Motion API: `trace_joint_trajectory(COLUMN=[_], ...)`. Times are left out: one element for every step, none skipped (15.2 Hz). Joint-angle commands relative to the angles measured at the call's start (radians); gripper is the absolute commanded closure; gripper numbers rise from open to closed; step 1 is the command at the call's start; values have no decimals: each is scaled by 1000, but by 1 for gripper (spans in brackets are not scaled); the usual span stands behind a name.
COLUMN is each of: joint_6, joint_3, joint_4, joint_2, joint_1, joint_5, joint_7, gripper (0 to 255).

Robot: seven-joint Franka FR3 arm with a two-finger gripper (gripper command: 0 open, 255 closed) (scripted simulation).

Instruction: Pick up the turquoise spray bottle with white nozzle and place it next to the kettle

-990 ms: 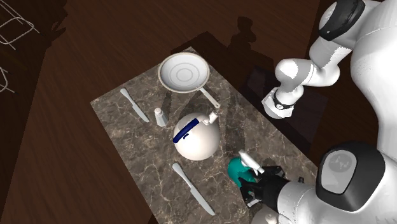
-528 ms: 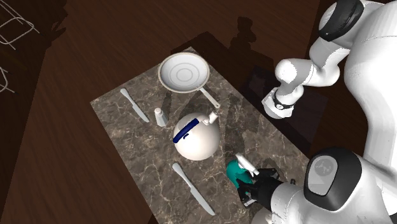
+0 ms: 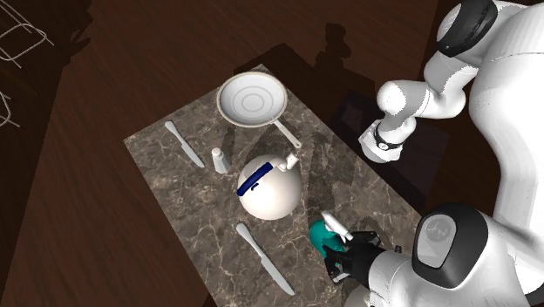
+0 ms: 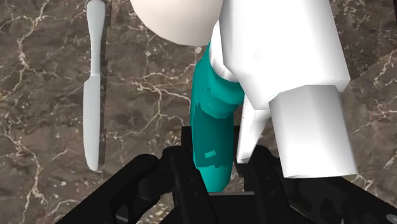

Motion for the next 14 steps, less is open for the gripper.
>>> trace_joint_trajectory(joint_6=[0,0,0,0,0,0,-32,-65,-98,-124,-124,-124,-124,-124], joint_3=[0,0,0,0,0,0,5,9,14,17,17,17,17,17], joint_4=[0,0,0,0,0,0,36,74,114,147,147,147,147,147], joint_2=[0,0,0,0,0,0,5,12,21,29,29,29,29,29], joint_1=[0,0,0,0,0,0,6,12,17,21,21,21,21,21], joint_5=[0,0,0,0,0,0,5,9,13,17,17,17,17,17], joint_7=[0,0,0,0,0,0,-4,-8,-12,-16,-16,-16,-16,-16], gripper=[0,0,0,0,0,0,0,0,0,0,0,0,0,0])
